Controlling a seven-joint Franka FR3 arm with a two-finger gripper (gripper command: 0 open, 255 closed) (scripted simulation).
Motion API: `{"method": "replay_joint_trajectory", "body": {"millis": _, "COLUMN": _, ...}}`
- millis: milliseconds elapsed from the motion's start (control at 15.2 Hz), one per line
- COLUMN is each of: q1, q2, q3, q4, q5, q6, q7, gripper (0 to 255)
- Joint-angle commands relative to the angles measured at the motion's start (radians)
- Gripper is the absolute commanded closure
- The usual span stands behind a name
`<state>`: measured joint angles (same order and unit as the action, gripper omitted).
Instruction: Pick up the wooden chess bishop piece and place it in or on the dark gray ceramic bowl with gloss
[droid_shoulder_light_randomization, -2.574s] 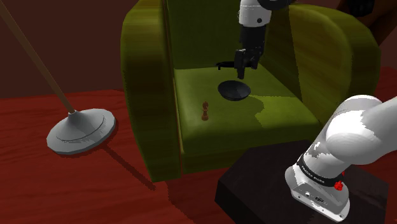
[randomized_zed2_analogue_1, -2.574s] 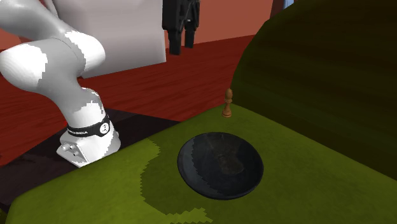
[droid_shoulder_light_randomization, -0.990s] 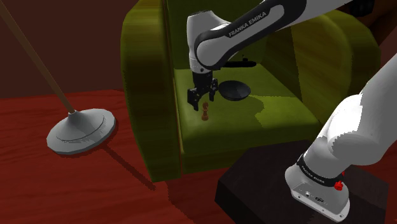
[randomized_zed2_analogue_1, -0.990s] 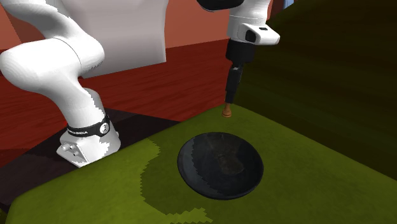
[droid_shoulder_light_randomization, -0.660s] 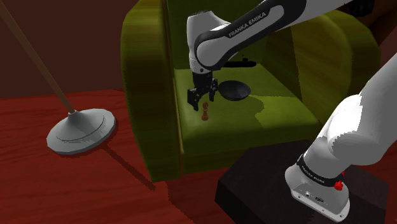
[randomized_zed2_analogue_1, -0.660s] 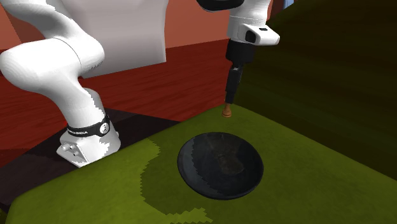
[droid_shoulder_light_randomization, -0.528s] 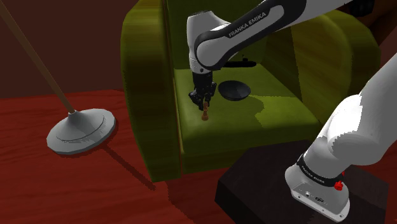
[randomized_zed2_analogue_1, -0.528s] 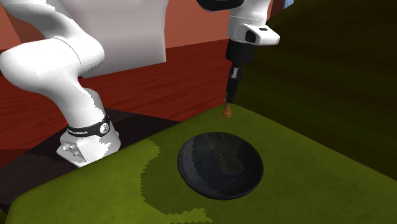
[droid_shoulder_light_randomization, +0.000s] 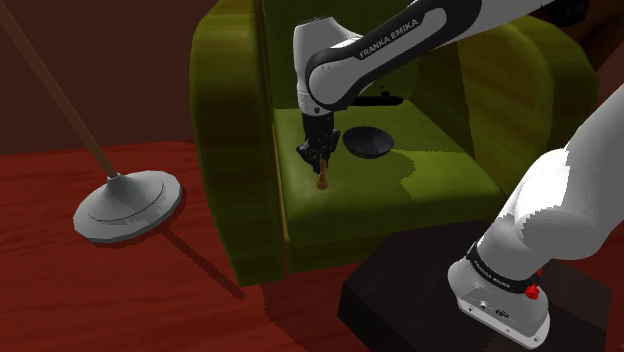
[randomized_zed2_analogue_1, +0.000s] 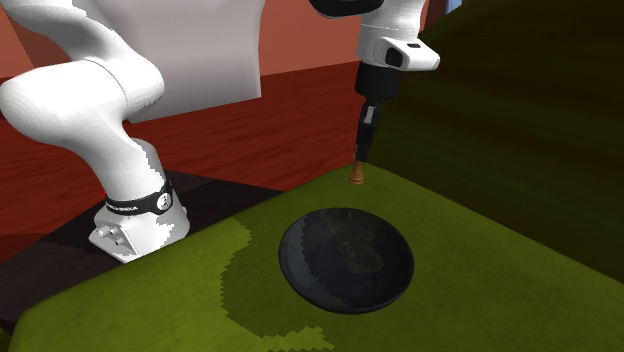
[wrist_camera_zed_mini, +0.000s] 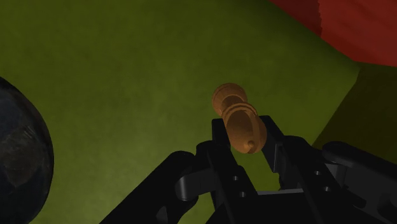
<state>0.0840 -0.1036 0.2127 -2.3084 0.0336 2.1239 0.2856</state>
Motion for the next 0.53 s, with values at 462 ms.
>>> {"method": "replay_joint_trajectory", "body": {"millis": 462, "q1": -0.001, "q2": -0.049, "q3": -0.004, "q4": 0.061, "q5": 0.008, "q6": -0.110, "q7": -0.007, "gripper": 255}}
